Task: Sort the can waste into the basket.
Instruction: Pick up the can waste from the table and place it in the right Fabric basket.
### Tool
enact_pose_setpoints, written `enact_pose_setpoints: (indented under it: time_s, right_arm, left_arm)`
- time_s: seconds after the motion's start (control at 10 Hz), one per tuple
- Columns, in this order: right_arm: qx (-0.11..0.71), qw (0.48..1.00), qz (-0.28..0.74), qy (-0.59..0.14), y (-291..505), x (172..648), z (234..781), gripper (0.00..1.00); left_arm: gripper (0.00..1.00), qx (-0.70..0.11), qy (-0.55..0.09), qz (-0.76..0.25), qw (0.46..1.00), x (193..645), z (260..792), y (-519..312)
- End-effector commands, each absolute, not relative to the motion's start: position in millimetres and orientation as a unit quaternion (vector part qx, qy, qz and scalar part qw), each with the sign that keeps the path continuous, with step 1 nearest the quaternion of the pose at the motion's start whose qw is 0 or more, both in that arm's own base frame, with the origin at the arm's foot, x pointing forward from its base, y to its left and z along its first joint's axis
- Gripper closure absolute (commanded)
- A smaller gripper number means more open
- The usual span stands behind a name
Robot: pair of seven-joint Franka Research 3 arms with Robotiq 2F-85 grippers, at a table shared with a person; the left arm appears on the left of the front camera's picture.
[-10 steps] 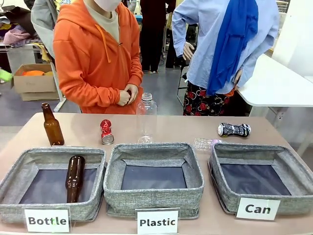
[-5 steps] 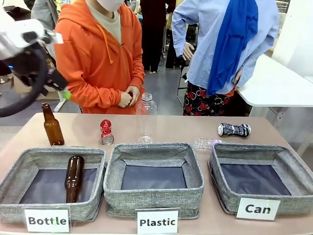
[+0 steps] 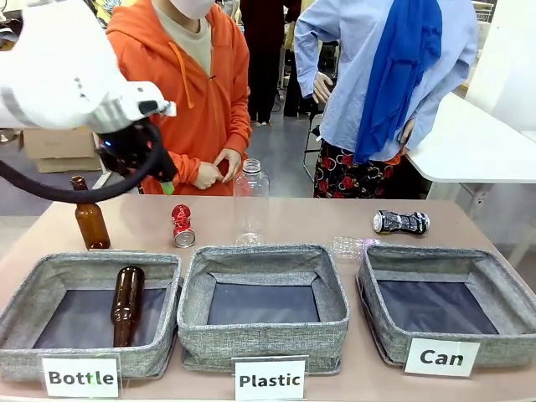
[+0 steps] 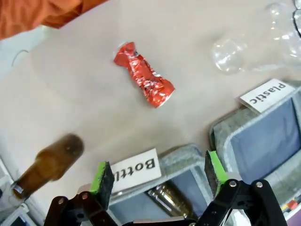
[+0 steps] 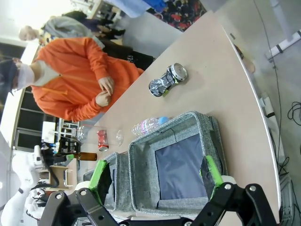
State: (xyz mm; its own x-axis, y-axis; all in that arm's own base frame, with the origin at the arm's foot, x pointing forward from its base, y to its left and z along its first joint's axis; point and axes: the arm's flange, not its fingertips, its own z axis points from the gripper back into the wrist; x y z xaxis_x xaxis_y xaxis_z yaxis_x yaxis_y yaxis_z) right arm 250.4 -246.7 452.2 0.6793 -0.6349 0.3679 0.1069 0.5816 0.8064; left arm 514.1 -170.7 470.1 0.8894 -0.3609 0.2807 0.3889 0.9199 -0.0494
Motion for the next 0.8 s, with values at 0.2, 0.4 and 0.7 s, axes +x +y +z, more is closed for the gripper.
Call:
enact_pose_setpoints:
  time_s: [0.2, 0.4, 0.7]
  right_arm:
    - [0.405, 0.819, -0.214, -0.345, -249.0, 251.8, 451.8, 0.00]
    - [0.405, 0.819, -0.214, -0.345, -249.0, 251.8, 451.8, 0.00]
    - [0.405, 0.819, -0.214, -0.345, -249.0, 251.8, 451.8, 0.00]
  left_arm:
    - [0.00, -0.074, -0.084, -0.151, 0.982, 563.2, 406.8, -190.8]
    - [0.00, -0.103, -0.086, -0.114, 0.984, 584.9, 386.4, -197.9]
    - [0.00, -0.108, -0.035, -0.040, 0.993, 611.0, 351.3, -198.3]
